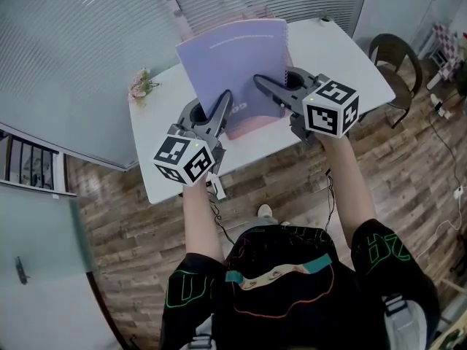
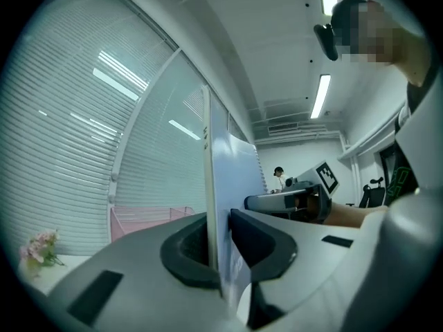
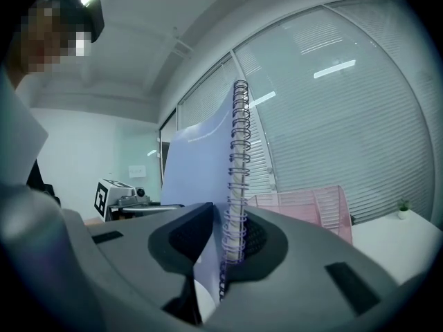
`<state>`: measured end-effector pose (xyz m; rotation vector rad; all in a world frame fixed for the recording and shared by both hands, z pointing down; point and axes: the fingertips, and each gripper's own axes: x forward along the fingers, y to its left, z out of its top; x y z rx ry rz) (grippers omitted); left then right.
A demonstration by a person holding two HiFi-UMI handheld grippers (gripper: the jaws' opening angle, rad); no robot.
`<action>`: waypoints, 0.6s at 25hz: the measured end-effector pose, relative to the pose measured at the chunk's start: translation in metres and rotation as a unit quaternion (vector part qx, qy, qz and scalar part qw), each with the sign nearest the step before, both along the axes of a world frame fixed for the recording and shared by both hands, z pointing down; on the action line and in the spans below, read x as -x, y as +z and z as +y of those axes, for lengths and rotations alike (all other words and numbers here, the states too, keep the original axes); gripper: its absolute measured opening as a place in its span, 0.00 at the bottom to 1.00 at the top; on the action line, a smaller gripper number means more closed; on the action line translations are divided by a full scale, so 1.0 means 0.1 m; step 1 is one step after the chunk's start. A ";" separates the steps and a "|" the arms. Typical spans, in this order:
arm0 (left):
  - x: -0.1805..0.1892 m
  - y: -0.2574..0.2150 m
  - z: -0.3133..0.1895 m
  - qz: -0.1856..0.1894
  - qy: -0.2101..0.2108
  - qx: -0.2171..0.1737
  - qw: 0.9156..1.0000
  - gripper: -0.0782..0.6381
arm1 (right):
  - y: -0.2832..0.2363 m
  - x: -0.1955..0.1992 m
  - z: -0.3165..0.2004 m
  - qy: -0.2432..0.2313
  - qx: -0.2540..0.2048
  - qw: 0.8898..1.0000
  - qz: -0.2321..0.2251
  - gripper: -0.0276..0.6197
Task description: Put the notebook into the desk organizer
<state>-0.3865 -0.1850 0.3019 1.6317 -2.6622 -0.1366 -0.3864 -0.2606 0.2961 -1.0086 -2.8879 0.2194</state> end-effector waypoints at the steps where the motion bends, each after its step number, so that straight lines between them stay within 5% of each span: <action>1: 0.04 -0.02 -0.01 -0.009 -0.007 0.008 1.000 0.18 | -0.02 0.04 -0.01 -0.002 -0.004 1.000 0.001 0.15; 9: 0.38 -0.03 -0.07 -0.043 -0.051 0.099 0.993 0.24 | -0.07 0.41 -0.05 -0.024 -0.006 0.999 0.038 0.14; 15: 0.32 0.08 -0.08 -0.039 -0.041 0.131 0.990 0.37 | 0.01 0.48 -0.01 -0.048 -0.010 0.996 0.075 0.14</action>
